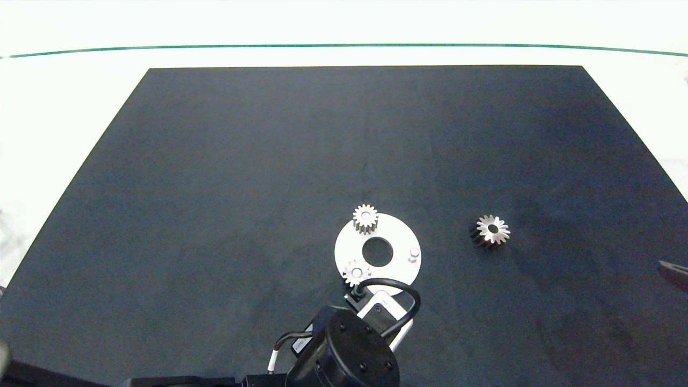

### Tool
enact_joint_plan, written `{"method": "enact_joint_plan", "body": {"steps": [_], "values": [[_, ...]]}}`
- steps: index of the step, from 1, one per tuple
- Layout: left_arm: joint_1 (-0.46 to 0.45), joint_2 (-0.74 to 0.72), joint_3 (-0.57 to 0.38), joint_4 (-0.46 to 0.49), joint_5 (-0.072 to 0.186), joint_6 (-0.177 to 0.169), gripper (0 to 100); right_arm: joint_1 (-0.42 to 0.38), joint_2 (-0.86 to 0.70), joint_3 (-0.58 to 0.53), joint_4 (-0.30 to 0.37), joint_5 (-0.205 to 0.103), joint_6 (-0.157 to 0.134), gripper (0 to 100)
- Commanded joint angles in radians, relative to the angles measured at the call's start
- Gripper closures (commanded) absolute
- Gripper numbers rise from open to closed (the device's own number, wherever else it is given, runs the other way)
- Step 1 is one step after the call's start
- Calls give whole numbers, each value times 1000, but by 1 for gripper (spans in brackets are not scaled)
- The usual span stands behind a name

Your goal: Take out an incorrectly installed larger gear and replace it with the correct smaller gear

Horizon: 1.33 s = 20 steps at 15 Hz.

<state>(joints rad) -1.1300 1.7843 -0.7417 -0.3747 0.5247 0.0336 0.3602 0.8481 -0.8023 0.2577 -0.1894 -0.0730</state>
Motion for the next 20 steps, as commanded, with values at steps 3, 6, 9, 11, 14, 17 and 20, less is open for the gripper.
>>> {"method": "enact_joint_plan", "body": {"steps": [3,6,9,11,14,17,20], "values": [[19,4,2,7,-3,0,29,0,-3,0,2,-1,-1,0],[22,3,7,7,-3,0,35,0,-3,0,2,-1,-2,0],[22,1,8,19,-3,0,41,0,-3,2,2,-1,-1,0],[21,-3,8,26,-3,0,44,0,-3,2,2,-1,-1,0],[19,0,8,26,-3,0,50,0,-3,2,2,-1,-1,0],[16,3,4,26,-3,0,56,0,-3,2,2,-1,-1,0],[16,4,1,26,-3,0,62,0,-3,3,2,-1,-1,0]]}}
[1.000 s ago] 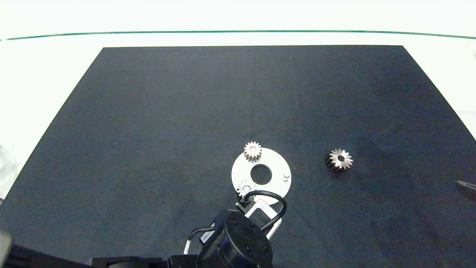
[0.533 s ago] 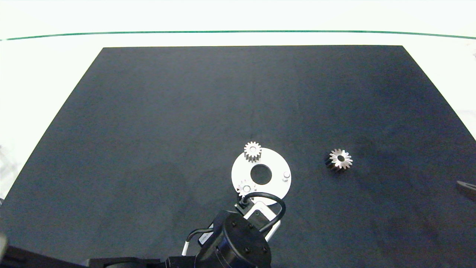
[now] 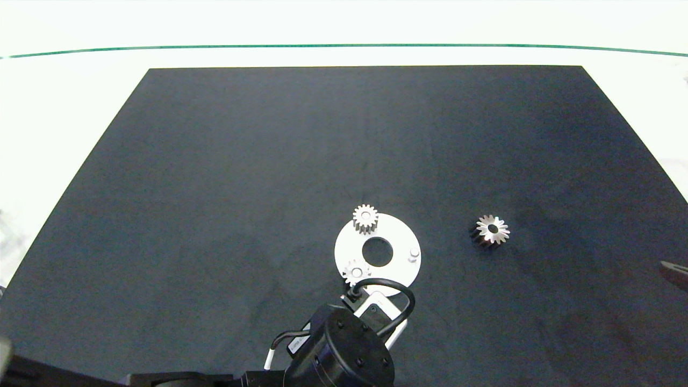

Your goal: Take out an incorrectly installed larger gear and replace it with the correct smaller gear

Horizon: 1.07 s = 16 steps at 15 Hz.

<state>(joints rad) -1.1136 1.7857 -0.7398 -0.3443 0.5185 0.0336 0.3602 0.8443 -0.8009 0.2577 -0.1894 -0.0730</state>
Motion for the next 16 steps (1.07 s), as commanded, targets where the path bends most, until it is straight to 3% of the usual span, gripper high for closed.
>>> {"method": "enact_joint_plan", "body": {"steps": [1,8,11,16], "values": [[0,3,-1,-4,2,0,65,0,1,2,2,-1,-1,0],[-2,7,0,-2,2,-1,78,0,-5,6,2,-1,-1,0],[-29,3,5,28,2,-18,78,0,-11,6,2,-1,-1,0],[-34,-8,-23,91,3,-18,78,0,-14,9,2,4,-1,0]]}}
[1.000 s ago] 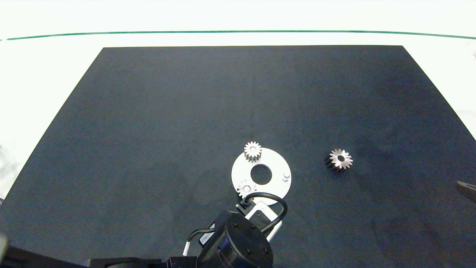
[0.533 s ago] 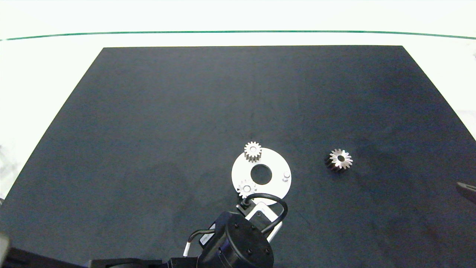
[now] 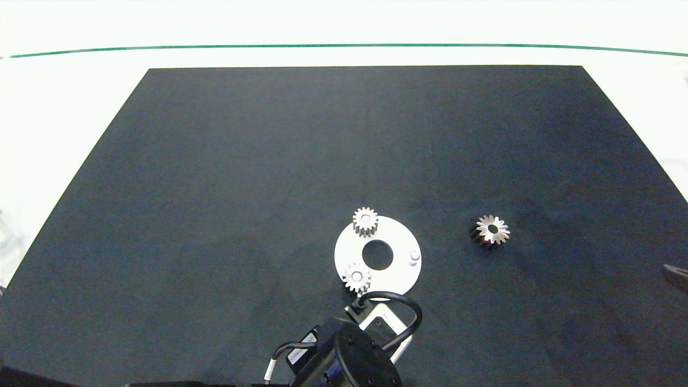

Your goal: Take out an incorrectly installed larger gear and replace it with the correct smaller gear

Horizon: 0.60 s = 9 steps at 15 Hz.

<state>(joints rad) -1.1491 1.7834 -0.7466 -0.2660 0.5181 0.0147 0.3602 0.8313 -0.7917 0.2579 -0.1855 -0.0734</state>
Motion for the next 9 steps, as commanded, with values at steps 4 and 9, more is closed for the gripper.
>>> {"method": "enact_joint_plan", "body": {"steps": [4,9], "values": [[0,-10,-53,53,3,1,78,0,-1,0,1,5,0,0],[2,-22,-120,129,3,1,78,0,-4,0,1,8,0,0]]}}
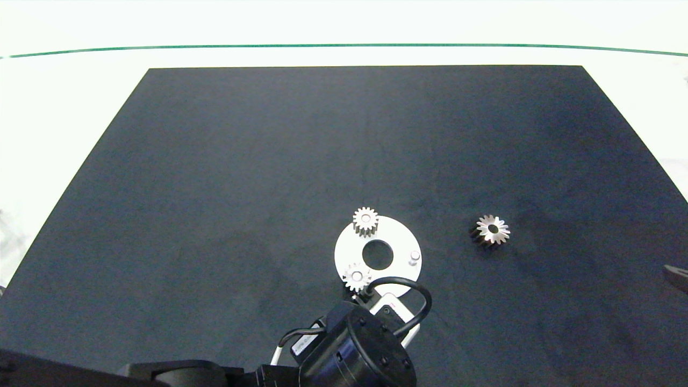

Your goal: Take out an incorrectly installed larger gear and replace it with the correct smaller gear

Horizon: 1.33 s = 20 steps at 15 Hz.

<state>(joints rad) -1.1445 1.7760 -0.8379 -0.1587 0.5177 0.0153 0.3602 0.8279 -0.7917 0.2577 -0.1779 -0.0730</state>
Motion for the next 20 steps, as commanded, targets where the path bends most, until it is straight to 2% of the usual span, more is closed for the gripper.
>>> {"method": "enact_joint_plan", "body": {"steps": [1,4,6,11,13,18,20], "values": [[-4,-20,-43,34,4,0,78,0,-1,0,2,1,-1,0],[-1,-44,-90,85,4,2,78,0,-7,0,2,8,-1,0],[2,-75,-142,173,4,3,78,0,-16,6,2,8,-1,0],[17,-43,-259,252,4,11,78,0,-47,5,3,8,4,0],[32,-15,-299,257,4,11,78,-1,-69,2,25,8,4,0],[40,69,-409,265,4,37,78,-3,-104,-1,43,6,5,0],[46,82,-463,331,5,46,78,-1,-110,-1,58,8,5,0]]}}
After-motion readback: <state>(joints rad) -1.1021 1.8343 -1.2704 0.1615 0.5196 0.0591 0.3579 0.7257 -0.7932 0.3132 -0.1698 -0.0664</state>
